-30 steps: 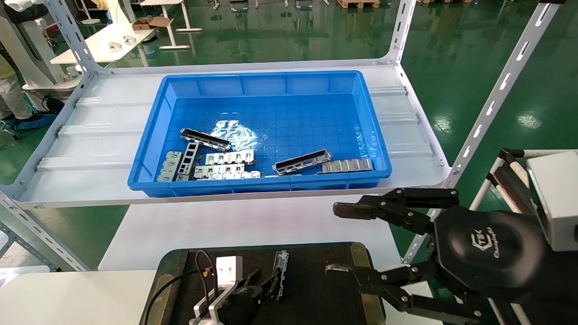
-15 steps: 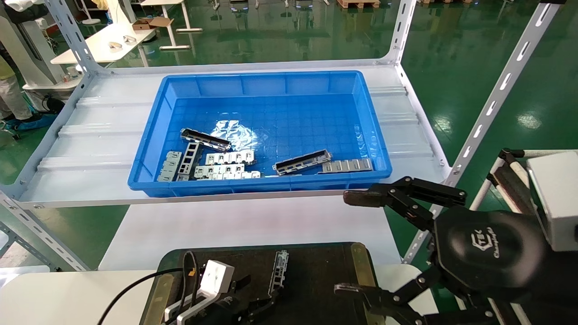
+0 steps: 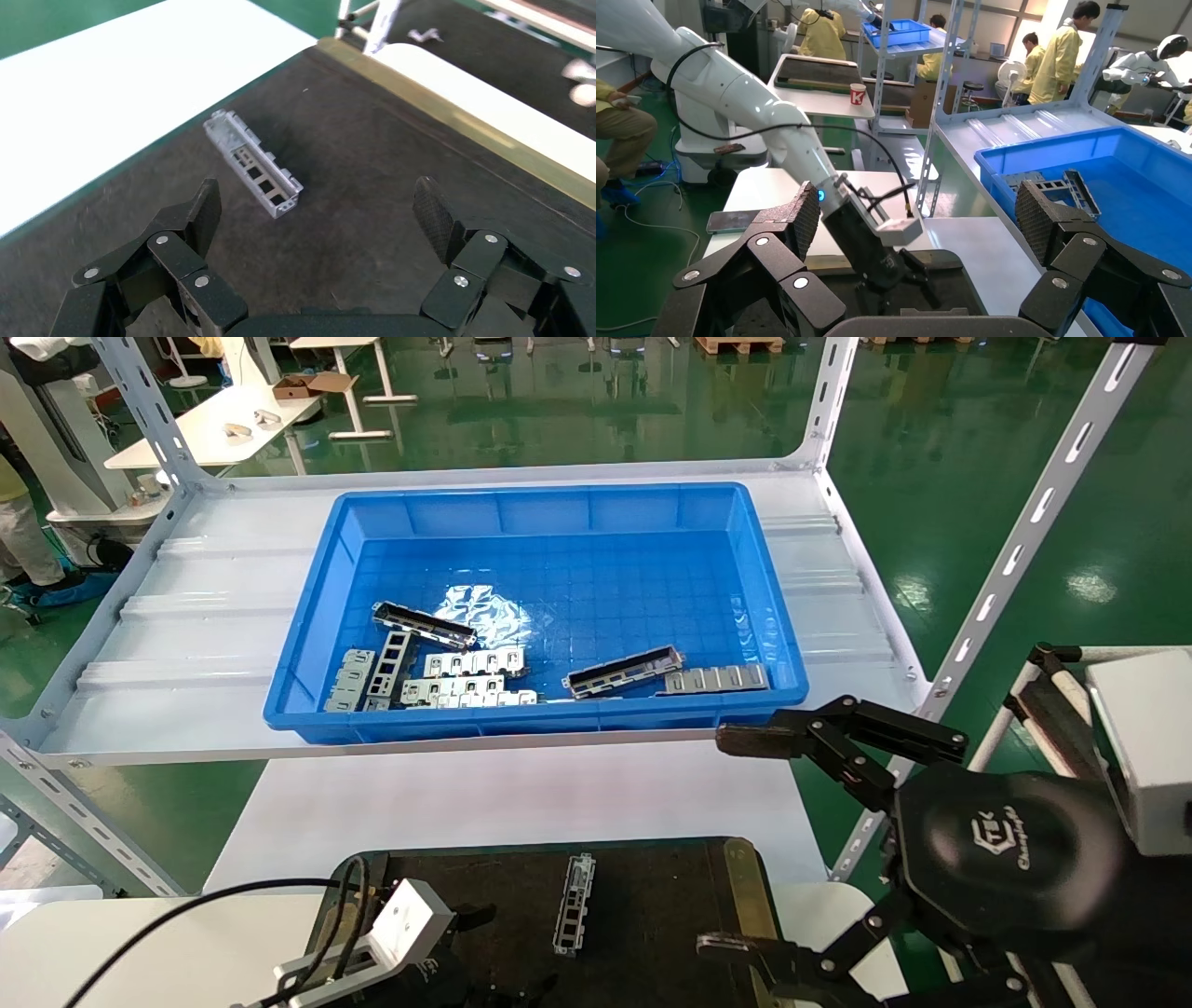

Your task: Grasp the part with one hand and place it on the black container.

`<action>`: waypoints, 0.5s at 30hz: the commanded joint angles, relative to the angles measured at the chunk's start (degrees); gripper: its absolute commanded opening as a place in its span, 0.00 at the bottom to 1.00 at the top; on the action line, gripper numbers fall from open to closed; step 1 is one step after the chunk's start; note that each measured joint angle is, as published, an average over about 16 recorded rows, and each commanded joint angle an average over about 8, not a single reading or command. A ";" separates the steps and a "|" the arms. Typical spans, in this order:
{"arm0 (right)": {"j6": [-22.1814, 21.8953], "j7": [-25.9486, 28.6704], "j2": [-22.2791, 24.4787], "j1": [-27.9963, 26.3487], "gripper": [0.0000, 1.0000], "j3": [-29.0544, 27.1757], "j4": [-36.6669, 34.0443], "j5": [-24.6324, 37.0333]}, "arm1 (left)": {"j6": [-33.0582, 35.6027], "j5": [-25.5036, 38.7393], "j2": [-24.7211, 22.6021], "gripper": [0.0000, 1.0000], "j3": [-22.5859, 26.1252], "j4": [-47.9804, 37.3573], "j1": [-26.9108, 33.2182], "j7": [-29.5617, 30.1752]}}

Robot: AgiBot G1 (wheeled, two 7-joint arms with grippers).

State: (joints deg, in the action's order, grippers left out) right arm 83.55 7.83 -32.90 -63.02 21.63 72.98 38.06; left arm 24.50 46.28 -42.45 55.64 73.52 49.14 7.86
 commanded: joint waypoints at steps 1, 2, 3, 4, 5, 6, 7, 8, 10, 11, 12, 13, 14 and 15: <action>0.00 0.00 0.00 0.00 1.00 0.00 0.00 0.00 | 4.14 -0.74 0.86 1.00 -1.83 -0.86 0.16 -2.43; 0.00 0.00 0.00 0.00 1.00 0.00 0.00 0.00 | 6.02 -1.27 1.11 1.00 -2.55 -1.60 0.21 -3.69; 0.00 0.00 0.00 0.00 1.00 0.00 0.00 0.00 | 7.95 -1.81 1.37 1.00 -3.24 -2.39 0.27 -4.99; 0.00 0.00 0.00 0.00 1.00 0.00 0.00 0.00 | 9.84 -2.34 1.61 1.00 -3.87 -3.21 0.32 -6.26; 0.00 0.00 0.00 0.00 1.00 0.00 0.00 0.00 | 11.61 -2.81 1.84 1.00 -4.43 -4.01 0.38 -7.46; 0.00 0.00 0.00 0.00 1.00 0.00 0.00 0.00 | 13.38 -3.26 2.07 1.00 -4.95 -4.82 0.46 -8.65; 0.00 0.00 0.00 0.00 1.00 0.00 0.00 0.00 | 15.07 -3.67 2.28 1.00 -5.41 -5.63 0.56 -9.76; 0.00 0.00 0.00 0.00 1.00 0.01 0.00 0.00 | 16.60 -4.02 2.47 1.00 -5.80 -6.38 0.69 -10.77; 0.00 0.00 0.00 0.00 1.00 0.01 0.00 0.00 | 19.55 -4.65 2.91 1.00 -6.47 -7.78 1.02 -12.54; 0.00 0.00 0.00 0.00 1.00 0.01 0.00 0.00 | 20.83 -4.91 3.12 1.00 -6.73 -8.38 1.21 -13.23; 0.00 0.00 0.00 0.00 1.00 0.01 0.00 -0.01 | 22.08 -5.15 3.35 1.00 -6.96 -8.93 1.41 -13.84; 0.00 0.00 0.00 0.00 1.00 0.01 0.00 -0.01 | 23.26 -5.37 3.60 1.00 -7.16 -9.42 1.62 -14.35; 0.00 0.00 0.00 0.00 1.00 0.01 0.00 -0.01 | 24.31 -5.54 3.85 1.00 -7.31 -9.84 1.83 -14.76; 0.00 0.00 0.00 0.00 1.00 0.01 0.00 -0.01 | 25.32 -5.69 4.11 1.00 -7.44 -10.22 2.03 -15.12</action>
State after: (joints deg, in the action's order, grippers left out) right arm 83.54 7.83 -32.90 -63.02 21.64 72.98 38.06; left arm 49.10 40.76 -38.39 48.39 63.63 51.09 -6.74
